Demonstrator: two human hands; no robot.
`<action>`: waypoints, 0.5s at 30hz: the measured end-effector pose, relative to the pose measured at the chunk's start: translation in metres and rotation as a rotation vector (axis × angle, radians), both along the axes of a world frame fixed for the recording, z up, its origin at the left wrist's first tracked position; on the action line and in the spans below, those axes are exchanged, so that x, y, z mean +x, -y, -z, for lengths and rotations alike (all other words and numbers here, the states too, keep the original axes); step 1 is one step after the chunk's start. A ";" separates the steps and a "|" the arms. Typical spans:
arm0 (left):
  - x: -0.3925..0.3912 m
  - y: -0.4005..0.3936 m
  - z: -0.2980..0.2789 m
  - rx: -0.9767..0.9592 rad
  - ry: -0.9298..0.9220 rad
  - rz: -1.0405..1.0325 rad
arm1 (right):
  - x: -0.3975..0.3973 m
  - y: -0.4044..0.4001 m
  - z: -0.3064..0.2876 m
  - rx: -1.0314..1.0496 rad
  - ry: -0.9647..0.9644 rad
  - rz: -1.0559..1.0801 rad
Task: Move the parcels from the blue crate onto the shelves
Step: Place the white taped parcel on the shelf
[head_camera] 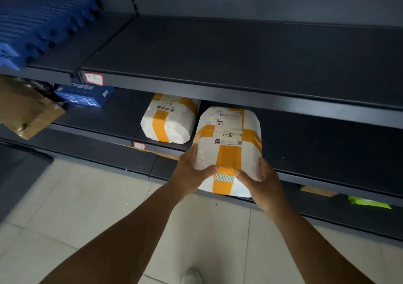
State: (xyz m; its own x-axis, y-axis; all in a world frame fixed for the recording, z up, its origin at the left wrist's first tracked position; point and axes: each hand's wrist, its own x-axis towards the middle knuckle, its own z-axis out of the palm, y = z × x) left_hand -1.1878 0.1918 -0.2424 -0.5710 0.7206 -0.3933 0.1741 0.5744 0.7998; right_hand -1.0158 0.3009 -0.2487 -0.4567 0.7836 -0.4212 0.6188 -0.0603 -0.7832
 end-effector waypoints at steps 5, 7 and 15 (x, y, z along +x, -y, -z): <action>-0.049 -0.056 0.027 -0.037 -0.176 0.048 | -0.047 -0.047 0.036 0.039 -0.040 0.040; -0.064 -0.074 0.038 -0.017 -0.205 0.082 | -0.060 -0.062 0.046 0.062 -0.039 0.053; -0.084 -0.120 0.062 -0.053 -0.254 0.173 | -0.091 -0.096 0.069 0.177 0.031 0.056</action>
State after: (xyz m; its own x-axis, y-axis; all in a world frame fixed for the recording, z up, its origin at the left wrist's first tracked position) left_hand -1.2723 0.3121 -0.3041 -0.5268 0.7980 -0.2929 0.4634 0.5584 0.6881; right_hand -1.1065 0.3972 -0.3176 -0.3994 0.8704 -0.2878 0.6421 0.0416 -0.7655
